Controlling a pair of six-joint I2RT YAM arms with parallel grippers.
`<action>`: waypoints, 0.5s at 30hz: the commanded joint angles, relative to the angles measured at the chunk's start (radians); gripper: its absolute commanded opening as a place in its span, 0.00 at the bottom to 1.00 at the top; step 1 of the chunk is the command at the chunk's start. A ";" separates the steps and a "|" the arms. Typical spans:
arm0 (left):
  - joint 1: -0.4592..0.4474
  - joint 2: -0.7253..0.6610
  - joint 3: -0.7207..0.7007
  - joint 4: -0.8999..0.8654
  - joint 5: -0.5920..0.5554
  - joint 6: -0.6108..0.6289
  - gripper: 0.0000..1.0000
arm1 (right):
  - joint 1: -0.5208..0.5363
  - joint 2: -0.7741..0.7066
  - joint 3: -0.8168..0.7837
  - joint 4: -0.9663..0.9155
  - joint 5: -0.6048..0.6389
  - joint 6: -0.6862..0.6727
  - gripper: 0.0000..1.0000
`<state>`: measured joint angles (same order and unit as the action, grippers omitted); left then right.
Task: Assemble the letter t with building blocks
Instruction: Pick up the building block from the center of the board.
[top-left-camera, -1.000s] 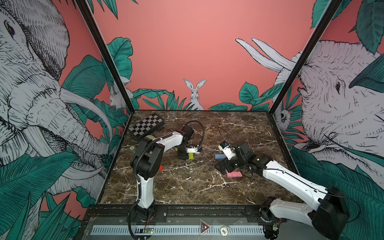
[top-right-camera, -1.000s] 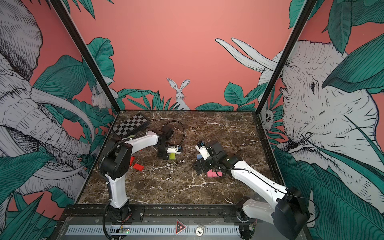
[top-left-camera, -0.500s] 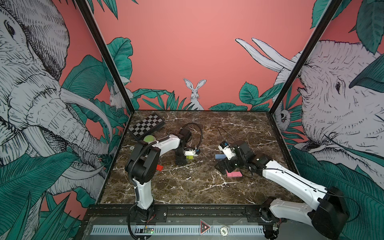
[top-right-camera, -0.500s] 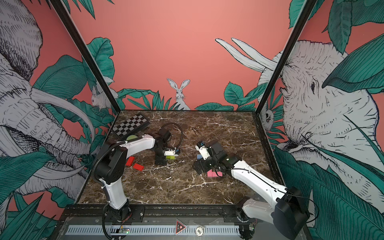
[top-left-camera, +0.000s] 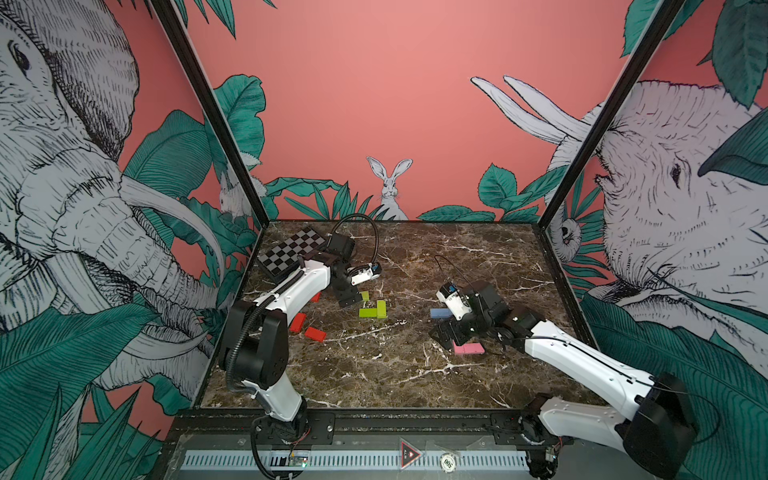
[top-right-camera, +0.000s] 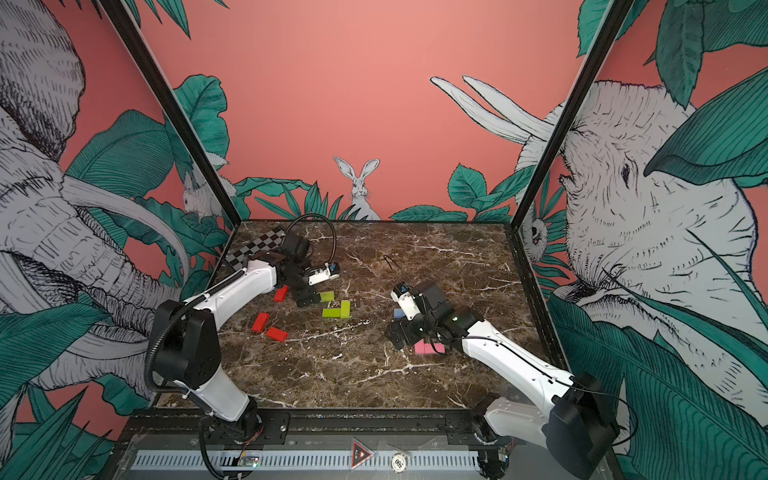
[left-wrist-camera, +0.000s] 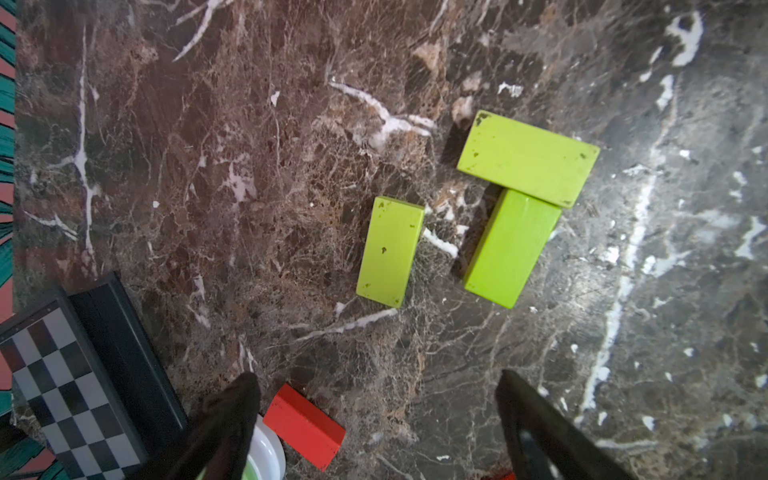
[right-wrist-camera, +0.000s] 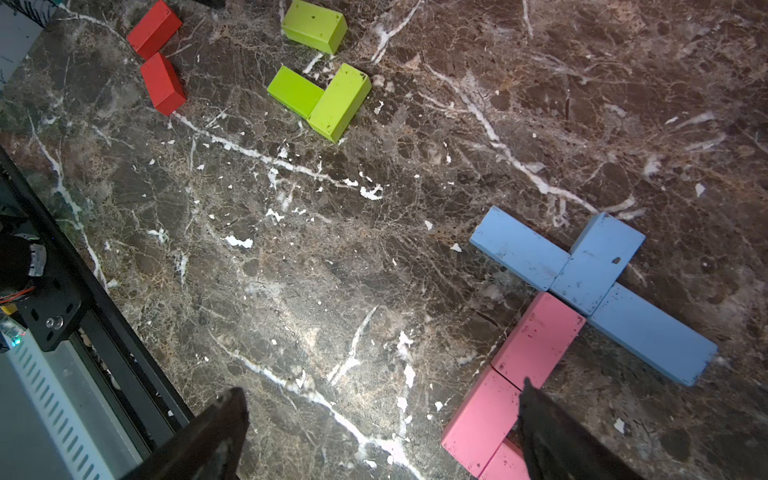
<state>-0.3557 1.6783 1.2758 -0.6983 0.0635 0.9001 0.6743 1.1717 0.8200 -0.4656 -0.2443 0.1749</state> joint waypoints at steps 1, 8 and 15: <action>0.015 0.034 0.044 -0.033 0.026 0.023 0.86 | -0.002 0.000 0.001 -0.001 -0.006 -0.005 0.98; 0.017 0.146 0.152 -0.097 0.068 0.032 0.83 | -0.001 0.005 -0.001 -0.003 -0.003 -0.008 0.98; 0.008 0.232 0.223 -0.132 0.098 0.030 0.80 | -0.001 0.017 -0.004 0.000 -0.004 -0.009 0.98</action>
<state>-0.3454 1.9022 1.4715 -0.7734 0.1242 0.9154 0.6743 1.1797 0.8200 -0.4686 -0.2451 0.1749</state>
